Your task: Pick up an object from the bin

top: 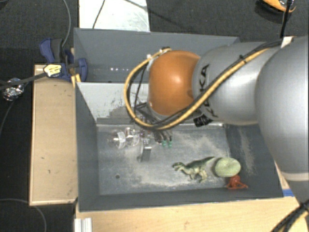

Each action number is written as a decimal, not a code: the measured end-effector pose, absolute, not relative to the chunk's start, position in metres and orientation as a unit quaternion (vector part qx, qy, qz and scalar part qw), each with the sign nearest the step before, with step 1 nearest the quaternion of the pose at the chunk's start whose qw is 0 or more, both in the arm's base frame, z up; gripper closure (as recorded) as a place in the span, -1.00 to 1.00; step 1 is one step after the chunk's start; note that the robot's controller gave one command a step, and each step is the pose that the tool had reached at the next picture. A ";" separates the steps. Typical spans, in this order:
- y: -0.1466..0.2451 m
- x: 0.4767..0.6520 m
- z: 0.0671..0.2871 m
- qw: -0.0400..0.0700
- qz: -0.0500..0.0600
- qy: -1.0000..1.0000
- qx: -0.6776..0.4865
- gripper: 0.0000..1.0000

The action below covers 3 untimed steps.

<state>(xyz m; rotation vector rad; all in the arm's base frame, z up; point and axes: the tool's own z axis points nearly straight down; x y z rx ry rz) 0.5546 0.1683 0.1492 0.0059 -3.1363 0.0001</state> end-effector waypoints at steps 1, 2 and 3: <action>0.167 0.556 0.154 -0.001 -0.001 -1.000 0.000 -1.00; 0.166 0.574 0.118 -0.002 -0.001 -1.000 0.021 -1.00; 0.165 0.583 0.086 -0.004 -0.002 -1.000 0.022 -1.00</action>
Offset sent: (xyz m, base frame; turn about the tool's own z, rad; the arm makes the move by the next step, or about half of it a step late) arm 0.0256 -0.0048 -0.0553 -0.0588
